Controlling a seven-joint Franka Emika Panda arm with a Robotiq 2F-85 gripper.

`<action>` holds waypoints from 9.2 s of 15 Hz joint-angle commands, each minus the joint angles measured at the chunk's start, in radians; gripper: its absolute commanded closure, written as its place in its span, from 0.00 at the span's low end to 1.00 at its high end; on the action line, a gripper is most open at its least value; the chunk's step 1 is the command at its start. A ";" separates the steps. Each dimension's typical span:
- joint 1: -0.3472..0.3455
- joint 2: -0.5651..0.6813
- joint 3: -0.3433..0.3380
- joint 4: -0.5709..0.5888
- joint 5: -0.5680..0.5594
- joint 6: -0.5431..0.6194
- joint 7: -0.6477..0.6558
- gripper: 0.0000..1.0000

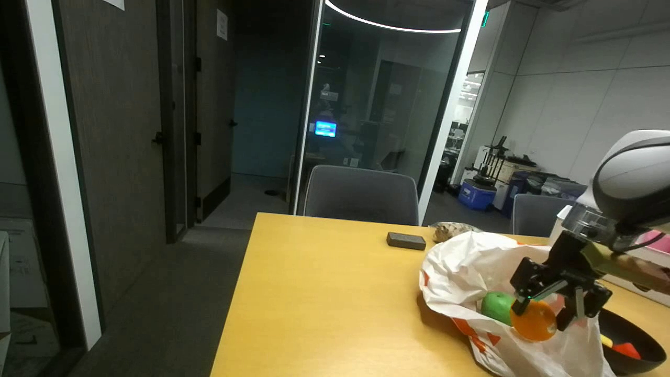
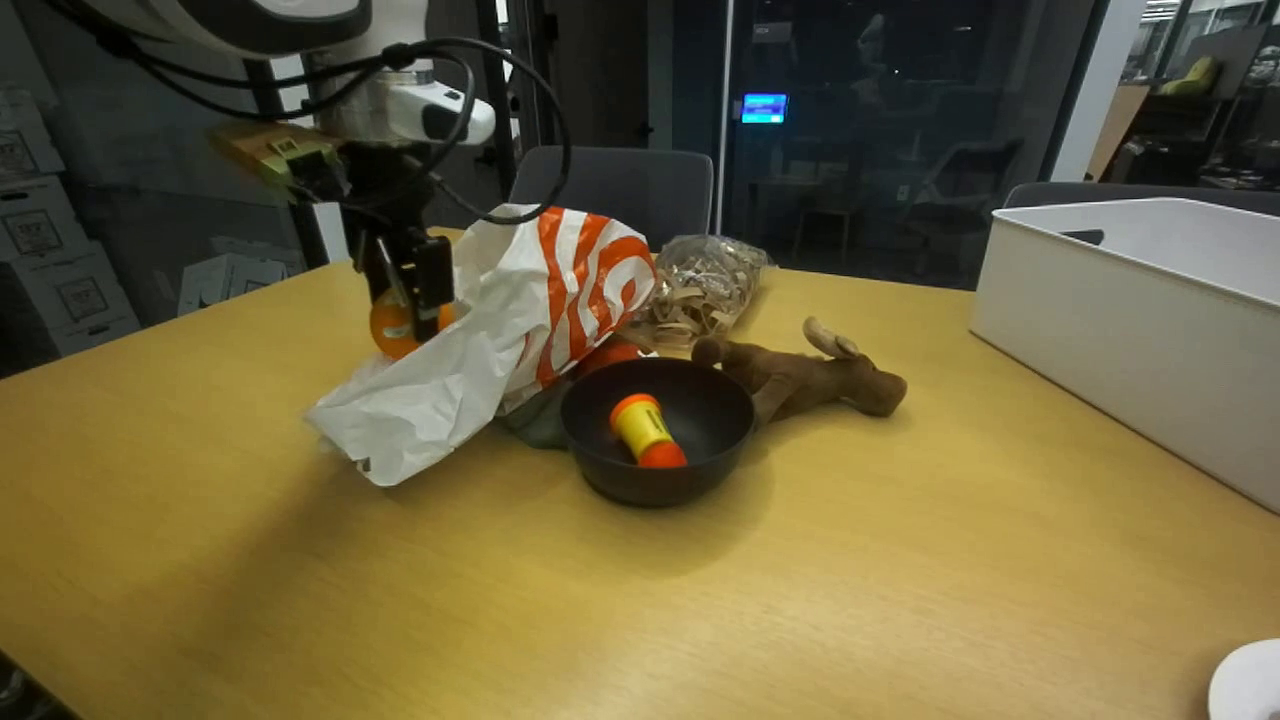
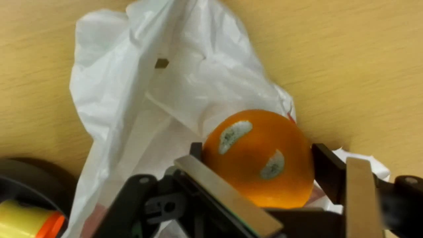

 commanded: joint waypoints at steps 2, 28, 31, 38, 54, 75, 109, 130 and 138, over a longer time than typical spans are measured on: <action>-0.036 0.026 0.035 0.043 -0.044 0.147 0.124 0.44; -0.001 -0.121 -0.066 0.035 0.086 0.004 -0.094 0.00; -0.066 -0.210 -0.127 0.042 0.193 -0.137 -0.231 0.00; -0.260 -0.207 -0.162 0.050 0.118 -0.146 0.028 0.00; -0.293 0.161 -0.091 0.103 -0.299 0.142 0.744 0.00; -0.145 0.407 -0.186 0.244 -0.414 0.160 1.051 0.44; 0.032 -0.116 -0.011 -0.014 0.097 -0.024 -0.059 0.67; -0.057 0.291 -0.006 0.240 -0.460 0.119 0.736 0.10; -0.099 0.037 -0.018 0.130 -0.005 0.035 0.220 0.00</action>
